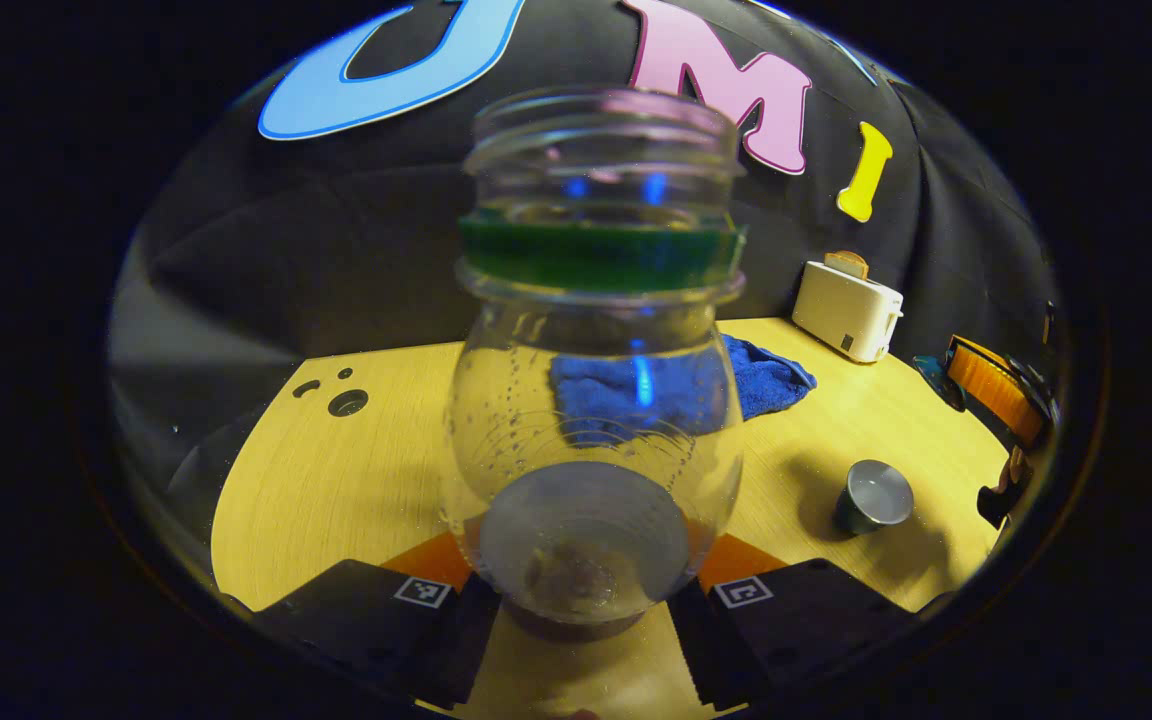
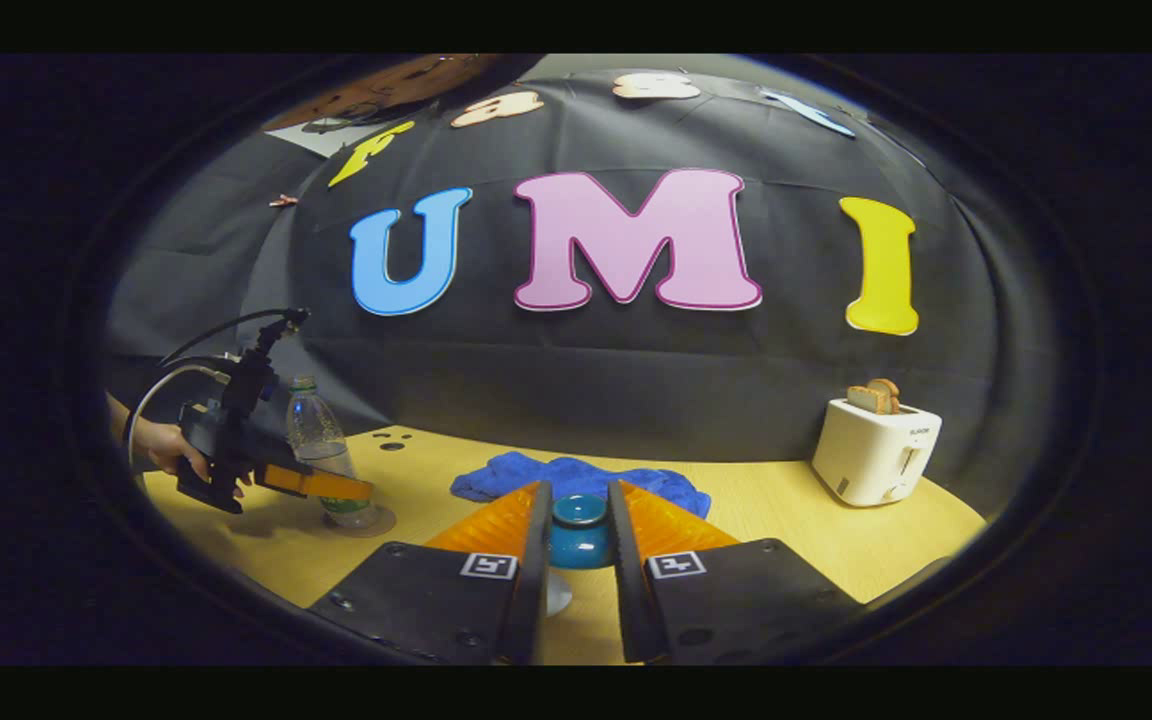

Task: Open the teacup lid with one hand, grasp the water bottle and pour water into the teacup with the other hand; after pouring, place the water bottle on the coaster and then close the teacup lid.

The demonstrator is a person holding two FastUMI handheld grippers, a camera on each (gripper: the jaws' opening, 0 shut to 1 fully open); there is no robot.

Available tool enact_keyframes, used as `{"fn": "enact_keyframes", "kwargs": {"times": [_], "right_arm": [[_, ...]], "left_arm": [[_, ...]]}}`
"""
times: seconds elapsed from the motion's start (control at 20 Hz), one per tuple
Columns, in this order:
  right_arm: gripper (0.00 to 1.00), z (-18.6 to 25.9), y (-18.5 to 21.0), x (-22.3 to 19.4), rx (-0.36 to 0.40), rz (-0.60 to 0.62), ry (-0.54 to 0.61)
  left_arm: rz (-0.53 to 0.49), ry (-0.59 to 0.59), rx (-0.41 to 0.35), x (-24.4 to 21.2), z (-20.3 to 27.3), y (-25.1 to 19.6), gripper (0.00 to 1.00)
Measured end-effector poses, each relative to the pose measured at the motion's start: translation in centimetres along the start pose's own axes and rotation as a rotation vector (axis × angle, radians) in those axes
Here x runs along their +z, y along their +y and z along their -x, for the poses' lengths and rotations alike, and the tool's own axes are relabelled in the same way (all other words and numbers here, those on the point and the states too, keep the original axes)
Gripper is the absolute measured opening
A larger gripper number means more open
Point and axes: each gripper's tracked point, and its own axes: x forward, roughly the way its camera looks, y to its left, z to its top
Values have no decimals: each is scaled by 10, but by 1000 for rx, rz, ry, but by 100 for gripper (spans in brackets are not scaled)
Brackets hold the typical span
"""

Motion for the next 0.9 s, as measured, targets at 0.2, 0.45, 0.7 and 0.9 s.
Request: {"fn": "enact_keyframes", "kwargs": {"times": [0.2,0.45,0.7,0.9], "right_arm": [[38,-1,3,-4,9,-5,8],[29,-4,9,-13,31,-35,31],[31,-1,24,-37,79,-90,89],[28,2,33,-51,99,-108,123]], "left_arm": [[-9,8,-6,2,1,-3,81],[1,-4,-2,3,5,1,86],[25,-37,1,8,16,2,92],[41,-53,13,9,21,6,93]]}}
